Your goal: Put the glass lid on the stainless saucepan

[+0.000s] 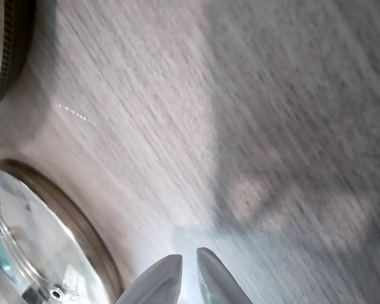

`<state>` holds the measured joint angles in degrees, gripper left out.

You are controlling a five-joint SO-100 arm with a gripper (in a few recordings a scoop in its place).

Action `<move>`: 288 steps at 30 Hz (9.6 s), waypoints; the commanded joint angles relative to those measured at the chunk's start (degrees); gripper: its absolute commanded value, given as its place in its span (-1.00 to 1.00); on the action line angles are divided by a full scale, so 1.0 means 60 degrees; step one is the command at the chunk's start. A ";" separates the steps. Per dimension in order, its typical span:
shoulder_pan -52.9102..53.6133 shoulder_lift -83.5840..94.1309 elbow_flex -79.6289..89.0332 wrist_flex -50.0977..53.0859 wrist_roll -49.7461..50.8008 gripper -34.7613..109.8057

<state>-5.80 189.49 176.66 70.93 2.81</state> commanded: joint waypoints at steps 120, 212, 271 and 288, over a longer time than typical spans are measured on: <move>0.3369 -1.7271 -2.3921 0.5317 -0.2490 -0.52; 0.3794 -2.0610 -2.6191 0.5273 -0.2666 -0.26; 0.0425 0.0278 -0.1143 0.0615 -0.0205 -0.52; 0.0879 0.0278 0.0073 0.0029 -0.0103 -0.52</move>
<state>-1.05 189.58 176.57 71.63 2.11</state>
